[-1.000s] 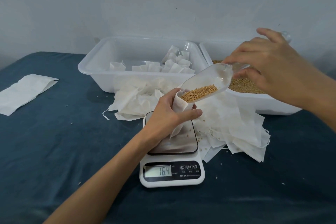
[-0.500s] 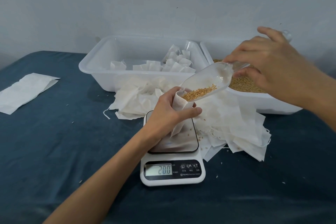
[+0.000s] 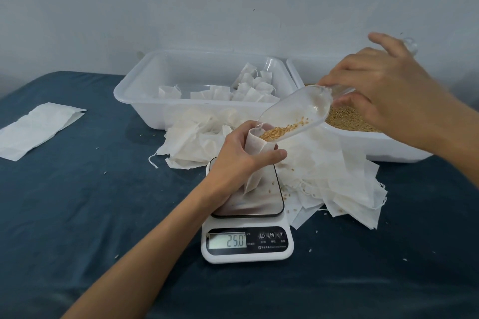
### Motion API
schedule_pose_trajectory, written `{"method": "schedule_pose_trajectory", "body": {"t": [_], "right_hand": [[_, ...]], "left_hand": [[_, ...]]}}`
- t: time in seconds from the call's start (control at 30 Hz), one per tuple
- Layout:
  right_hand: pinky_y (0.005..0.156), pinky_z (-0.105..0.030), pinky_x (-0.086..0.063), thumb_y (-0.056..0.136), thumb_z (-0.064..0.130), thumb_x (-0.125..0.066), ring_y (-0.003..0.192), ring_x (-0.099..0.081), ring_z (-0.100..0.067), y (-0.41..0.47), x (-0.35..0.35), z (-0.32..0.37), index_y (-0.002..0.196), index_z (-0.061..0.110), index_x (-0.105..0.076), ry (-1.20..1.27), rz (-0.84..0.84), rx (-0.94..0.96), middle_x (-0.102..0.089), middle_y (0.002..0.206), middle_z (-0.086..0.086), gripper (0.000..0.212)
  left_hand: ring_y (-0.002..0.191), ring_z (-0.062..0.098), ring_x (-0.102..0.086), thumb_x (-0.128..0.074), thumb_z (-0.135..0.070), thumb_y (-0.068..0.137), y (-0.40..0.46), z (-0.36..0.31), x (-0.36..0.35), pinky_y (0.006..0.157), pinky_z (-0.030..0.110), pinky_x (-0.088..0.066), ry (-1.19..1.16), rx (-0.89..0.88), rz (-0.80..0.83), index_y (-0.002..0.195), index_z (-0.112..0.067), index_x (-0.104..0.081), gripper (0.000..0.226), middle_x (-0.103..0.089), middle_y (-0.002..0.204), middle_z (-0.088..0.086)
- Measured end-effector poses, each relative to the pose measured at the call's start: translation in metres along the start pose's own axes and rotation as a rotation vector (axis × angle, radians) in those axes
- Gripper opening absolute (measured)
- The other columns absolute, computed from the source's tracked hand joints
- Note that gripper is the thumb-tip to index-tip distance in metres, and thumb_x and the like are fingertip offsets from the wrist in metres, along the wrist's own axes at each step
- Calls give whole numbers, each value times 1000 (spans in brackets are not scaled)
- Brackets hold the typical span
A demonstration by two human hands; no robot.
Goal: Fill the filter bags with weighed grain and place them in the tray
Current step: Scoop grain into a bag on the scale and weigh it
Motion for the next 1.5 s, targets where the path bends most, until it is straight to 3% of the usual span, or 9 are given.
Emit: {"method": "schedule_pose_trajectory", "body": {"t": [0.43, 0.57, 0.67, 0.77, 0.93, 1.13, 1.27, 1.4, 1.5], "right_hand": [[118, -55, -22, 84, -1, -75, 98, -64, -37, -3, -7, -3, 114, 7, -72, 33, 10, -37, -69, 103, -10, 31], [116, -36, -22, 87, 4, -74, 105, -60, -14, -12, -24, -13, 116, 13, -71, 251, 76, -166, -69, 107, -1, 31], [92, -6, -30, 85, 4, -77, 97, -52, 21, -21, -40, -18, 112, 14, -72, 461, 82, -289, -67, 100, 17, 30], [81, 3, -35, 87, 8, -77, 96, -56, 23, -32, -55, -35, 109, 19, -71, 653, 51, -474, -67, 103, 23, 26], [73, -9, -41, 87, 12, -78, 90, -60, -3, -49, -90, -90, 111, 15, -66, 535, 41, -853, -64, 103, 3, 27], [81, -29, -41, 81, 14, -85, 90, -57, -20, -58, -130, -120, 72, 25, -68, 407, 422, -1021, -70, 100, -3, 22], [89, -34, -47, 84, 23, -83, 107, -61, -27, -53, -138, -124, 112, 16, -75, 287, 613, -987, -69, 124, -7, 30], [94, -42, -50, 92, 32, -73, 108, -64, -26, -41, -115, -99, 119, 17, -67, 264, 83, -941, -70, 118, -4, 31], [75, -21, -48, 99, 30, -64, 82, -64, -9, -28, -92, -50, 96, 18, -71, 577, -399, -774, -71, 87, 7, 14]], "left_hand": [[81, 13, -69, -81, -7, 88, 1, 1, 2, 74, 25, -52, 36, -12, -5, 117, -15, -65, 34, -75, 98, 1], [81, 13, -68, -77, -7, 91, 1, 1, 4, 72, 24, -51, 84, -15, -26, 118, -16, -66, 31, -75, 102, 1], [83, 25, -69, -75, -7, 93, 3, 2, 4, 75, 31, -54, 115, -10, -42, 116, -16, -67, 26, -75, 101, 7], [87, 22, -73, -68, -9, 98, 6, 5, 4, 77, 29, -56, 136, -23, -60, 113, -13, -68, 16, -76, 100, 7], [84, 14, -69, -46, -19, 112, 6, 9, 5, 80, 26, -57, 144, -72, -56, 114, -10, -68, 24, -77, 91, 4], [83, 19, -69, -45, -25, 111, 6, 2, 7, 79, 26, -55, 95, -144, -57, 115, -8, -68, 29, -78, 96, 10], [85, 19, -69, -47, -22, 111, 14, -10, 18, 76, 29, -55, 3, -124, -105, 115, -6, -69, 28, -78, 99, 11], [86, 18, -70, -46, -19, 111, 34, -41, 42, 80, 28, -58, 2, -180, -186, 108, -6, -68, 25, -79, 98, 7], [87, 18, -69, -44, -13, 111, 69, -69, 71, 81, 30, -59, 42, -194, -325, 99, -10, -67, 26, -79, 95, 5]]}}
Point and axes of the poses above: each hand's wrist, its own y-axis towards the middle knuckle, its own x-axis out of the back of the hand, z = x × y, the point moved 3 cm from there along y, towards the middle knuckle
